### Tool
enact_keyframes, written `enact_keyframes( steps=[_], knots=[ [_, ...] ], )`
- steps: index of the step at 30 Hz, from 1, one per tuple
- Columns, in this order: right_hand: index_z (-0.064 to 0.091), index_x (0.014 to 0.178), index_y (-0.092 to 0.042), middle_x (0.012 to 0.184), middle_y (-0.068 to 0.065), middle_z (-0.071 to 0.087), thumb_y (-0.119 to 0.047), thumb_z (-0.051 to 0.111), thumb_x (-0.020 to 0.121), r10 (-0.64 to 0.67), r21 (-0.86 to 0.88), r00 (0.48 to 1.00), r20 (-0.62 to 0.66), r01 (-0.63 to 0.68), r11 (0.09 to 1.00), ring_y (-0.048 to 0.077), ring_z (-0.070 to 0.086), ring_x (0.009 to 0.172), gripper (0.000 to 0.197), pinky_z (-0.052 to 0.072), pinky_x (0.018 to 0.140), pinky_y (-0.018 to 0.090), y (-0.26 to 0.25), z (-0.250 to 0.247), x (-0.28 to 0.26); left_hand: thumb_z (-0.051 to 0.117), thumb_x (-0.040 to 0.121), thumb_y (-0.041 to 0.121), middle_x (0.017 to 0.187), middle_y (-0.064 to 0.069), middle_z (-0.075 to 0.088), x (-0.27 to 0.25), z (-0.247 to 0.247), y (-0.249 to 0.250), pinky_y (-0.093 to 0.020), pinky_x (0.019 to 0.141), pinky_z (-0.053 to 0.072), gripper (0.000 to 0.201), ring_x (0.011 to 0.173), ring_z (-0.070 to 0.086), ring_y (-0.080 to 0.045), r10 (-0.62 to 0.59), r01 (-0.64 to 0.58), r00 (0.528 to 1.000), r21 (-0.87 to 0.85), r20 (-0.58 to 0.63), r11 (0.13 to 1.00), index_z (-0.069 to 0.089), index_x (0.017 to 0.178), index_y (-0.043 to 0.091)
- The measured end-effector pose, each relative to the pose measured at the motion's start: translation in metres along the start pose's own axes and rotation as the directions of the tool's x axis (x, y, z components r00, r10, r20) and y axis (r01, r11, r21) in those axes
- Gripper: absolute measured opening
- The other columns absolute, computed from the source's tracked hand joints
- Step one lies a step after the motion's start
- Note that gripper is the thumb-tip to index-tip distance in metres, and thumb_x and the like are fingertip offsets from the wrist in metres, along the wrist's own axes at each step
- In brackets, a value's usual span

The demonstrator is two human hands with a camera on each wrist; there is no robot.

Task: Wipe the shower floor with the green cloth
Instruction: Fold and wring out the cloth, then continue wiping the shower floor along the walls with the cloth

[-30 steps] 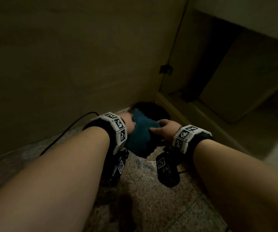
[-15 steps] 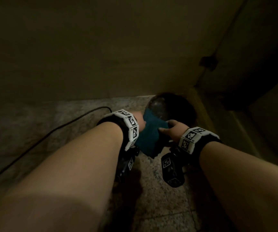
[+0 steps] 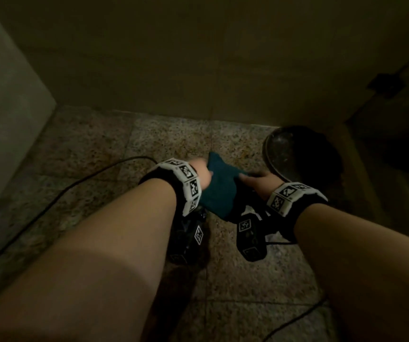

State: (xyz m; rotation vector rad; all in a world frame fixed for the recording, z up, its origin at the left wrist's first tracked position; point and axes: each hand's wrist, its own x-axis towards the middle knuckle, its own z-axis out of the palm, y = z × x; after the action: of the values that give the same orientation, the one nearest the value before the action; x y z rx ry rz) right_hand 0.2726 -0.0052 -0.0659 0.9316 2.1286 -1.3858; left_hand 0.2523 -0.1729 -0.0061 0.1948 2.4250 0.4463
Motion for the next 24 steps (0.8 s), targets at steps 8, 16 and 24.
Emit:
enact_keyframes(
  steps=[8, 16, 24],
  knots=[
    [0.031, 0.147, -0.014, 0.141, 0.010, 0.047, -0.010, 0.068, 0.086, 0.044, 0.196, 0.999, -0.030, -0.037, 0.980, 0.029, 0.054, 0.119, 0.072, 0.048, 0.093, 0.038, 0.028, -0.005, -0.049, 0.039, 0.102, 0.024, 0.135, -0.016, 0.049, 0.005, 0.017, 0.008, -0.033, 0.092, 0.039, 0.042, 0.119, 0.049, -0.032, 0.154, -0.147, 0.987, -0.134, 0.044, 0.980, 0.038, 0.140, 0.006],
    [0.051, 0.135, -0.019, 0.137, 0.002, 0.051, 0.002, 0.052, 0.094, -0.003, -0.140, 0.999, -0.036, -0.002, 0.990, 0.019, 0.047, 0.126, 0.046, 0.035, 0.089, 0.017, 0.114, -0.051, -0.073, 0.048, 0.098, 0.015, 0.087, -0.014, 0.064, -0.005, 0.103, 0.048, -0.043, 0.080, 0.054, 0.024, 0.077, 0.064, -0.028, 0.261, -0.186, 0.919, -0.258, 0.296, 0.948, 0.054, 0.119, 0.004],
    [0.053, 0.131, -0.025, 0.141, 0.002, 0.047, -0.004, 0.051, 0.095, 0.009, -0.249, 0.989, -0.146, -0.045, 0.967, 0.022, 0.048, 0.125, 0.042, 0.039, 0.086, 0.021, 0.208, -0.103, -0.041, 0.041, 0.101, 0.019, 0.139, -0.007, 0.049, 0.010, 0.174, 0.099, -0.028, 0.091, 0.044, 0.043, 0.115, 0.055, -0.023, 0.311, -0.360, 0.885, 0.084, 0.346, 0.929, 0.038, 0.144, 0.023]
  ],
)
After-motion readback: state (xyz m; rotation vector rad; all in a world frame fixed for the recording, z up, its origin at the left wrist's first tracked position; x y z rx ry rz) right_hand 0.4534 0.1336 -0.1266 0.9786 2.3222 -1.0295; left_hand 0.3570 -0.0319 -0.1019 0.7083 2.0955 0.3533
